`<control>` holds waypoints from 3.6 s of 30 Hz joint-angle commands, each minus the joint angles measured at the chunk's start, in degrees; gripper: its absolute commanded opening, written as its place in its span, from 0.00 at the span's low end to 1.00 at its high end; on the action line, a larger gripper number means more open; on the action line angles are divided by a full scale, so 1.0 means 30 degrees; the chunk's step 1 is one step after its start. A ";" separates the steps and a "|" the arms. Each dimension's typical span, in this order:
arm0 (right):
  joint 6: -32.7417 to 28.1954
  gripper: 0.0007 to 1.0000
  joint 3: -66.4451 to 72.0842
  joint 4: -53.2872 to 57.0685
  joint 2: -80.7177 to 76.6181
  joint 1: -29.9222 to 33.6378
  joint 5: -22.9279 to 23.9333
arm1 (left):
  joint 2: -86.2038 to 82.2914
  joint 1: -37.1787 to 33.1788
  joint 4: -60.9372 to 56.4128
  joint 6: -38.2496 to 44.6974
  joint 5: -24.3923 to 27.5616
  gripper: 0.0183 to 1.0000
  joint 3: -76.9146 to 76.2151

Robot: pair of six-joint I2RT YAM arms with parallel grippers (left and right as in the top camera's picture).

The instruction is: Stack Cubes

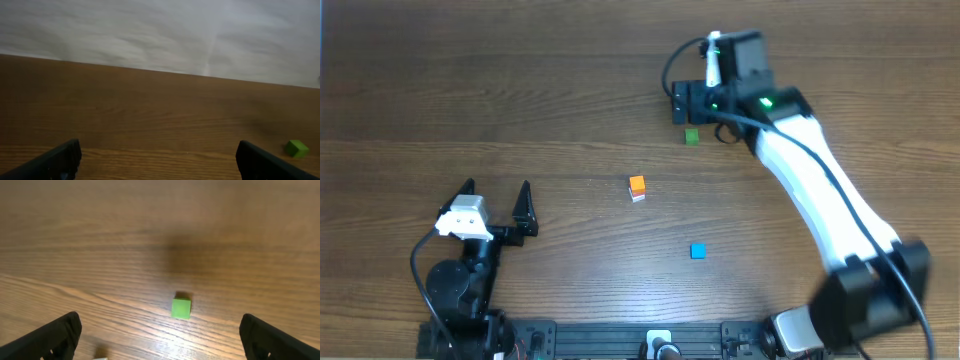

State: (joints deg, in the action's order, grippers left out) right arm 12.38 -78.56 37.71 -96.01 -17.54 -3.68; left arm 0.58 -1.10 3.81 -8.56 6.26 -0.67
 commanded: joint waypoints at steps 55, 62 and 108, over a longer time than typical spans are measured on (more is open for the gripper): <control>0.1647 0.84 -0.3228 0.3504 -0.8888 -0.0794 0.1821 | -0.0138 -0.0087 0.0007 0.0284 0.0248 1.00 0.0109; 0.1654 0.67 -0.3228 0.3417 -0.8896 -0.0794 0.1821 | -0.0138 -0.0087 0.0007 0.0284 0.0248 1.00 0.0109; 0.8036 0.01 -0.3745 0.9748 -0.1188 -0.7868 0.4087 | -0.0138 -0.0087 0.0007 0.0284 0.0248 1.00 0.0109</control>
State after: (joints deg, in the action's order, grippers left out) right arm 32.40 -88.82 66.89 -98.19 -40.14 6.85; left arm 0.58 -1.10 3.81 -8.56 6.26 -0.67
